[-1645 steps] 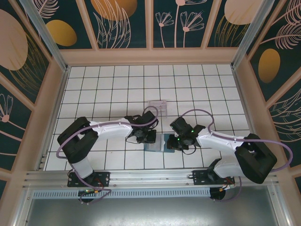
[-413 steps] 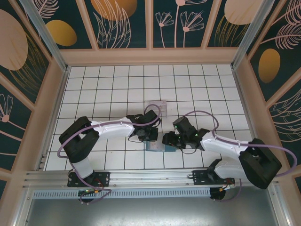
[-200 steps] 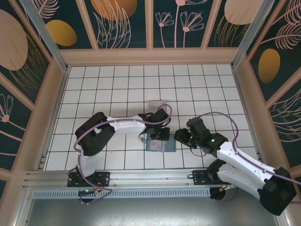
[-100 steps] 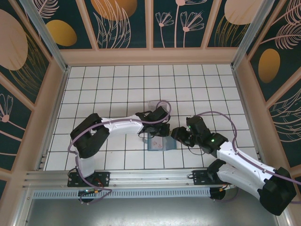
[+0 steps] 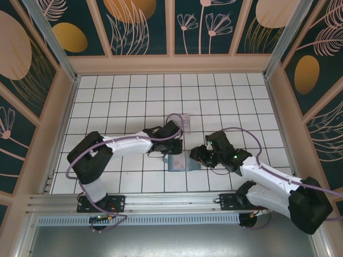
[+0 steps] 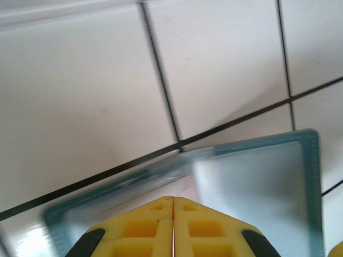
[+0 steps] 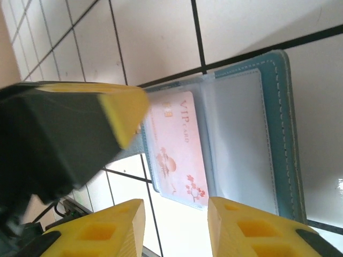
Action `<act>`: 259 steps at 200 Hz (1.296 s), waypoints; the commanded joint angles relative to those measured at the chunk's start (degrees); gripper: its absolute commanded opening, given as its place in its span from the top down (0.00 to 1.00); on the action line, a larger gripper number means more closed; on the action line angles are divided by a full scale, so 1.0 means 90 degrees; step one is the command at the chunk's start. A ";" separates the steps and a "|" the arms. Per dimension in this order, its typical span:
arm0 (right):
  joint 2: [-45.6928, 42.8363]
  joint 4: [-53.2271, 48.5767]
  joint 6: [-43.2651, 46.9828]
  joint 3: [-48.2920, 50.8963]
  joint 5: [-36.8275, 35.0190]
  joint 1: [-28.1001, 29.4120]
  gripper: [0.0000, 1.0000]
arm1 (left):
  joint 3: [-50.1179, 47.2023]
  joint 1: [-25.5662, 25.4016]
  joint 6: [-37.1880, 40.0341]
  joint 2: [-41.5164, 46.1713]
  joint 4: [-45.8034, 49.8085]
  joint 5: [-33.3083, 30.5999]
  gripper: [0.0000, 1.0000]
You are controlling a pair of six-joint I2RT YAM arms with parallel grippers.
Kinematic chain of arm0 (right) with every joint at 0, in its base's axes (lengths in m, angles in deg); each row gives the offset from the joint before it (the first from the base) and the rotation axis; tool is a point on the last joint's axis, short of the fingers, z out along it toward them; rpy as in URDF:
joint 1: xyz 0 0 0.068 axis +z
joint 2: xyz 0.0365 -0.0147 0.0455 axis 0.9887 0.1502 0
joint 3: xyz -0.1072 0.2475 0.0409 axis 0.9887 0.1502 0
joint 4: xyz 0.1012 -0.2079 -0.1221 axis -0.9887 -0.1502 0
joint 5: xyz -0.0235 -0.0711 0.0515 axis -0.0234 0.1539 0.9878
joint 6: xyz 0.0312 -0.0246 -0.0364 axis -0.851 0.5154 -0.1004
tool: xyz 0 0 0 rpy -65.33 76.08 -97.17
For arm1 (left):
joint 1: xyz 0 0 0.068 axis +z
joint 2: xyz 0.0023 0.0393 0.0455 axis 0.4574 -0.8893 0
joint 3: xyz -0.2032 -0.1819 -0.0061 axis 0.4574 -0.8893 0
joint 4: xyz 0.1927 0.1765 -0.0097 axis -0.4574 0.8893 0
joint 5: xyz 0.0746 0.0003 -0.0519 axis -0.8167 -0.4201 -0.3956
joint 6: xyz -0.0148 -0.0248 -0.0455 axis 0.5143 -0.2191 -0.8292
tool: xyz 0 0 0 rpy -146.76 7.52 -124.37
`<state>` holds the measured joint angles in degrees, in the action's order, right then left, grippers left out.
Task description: Take the credit cards out of the card holder
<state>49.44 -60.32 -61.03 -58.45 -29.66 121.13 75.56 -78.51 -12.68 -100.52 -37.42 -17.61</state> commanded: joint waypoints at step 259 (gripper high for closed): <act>0.3029 -0.0480 0.1304 -0.1530 -0.0456 0.0474 0.73 | -0.0645 -0.0189 0.0131 0.0376 0.0251 0.0463 0.76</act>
<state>75.91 -65.78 -50.14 -73.43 -33.65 125.64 68.16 -79.51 -12.40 -95.45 -36.59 -13.29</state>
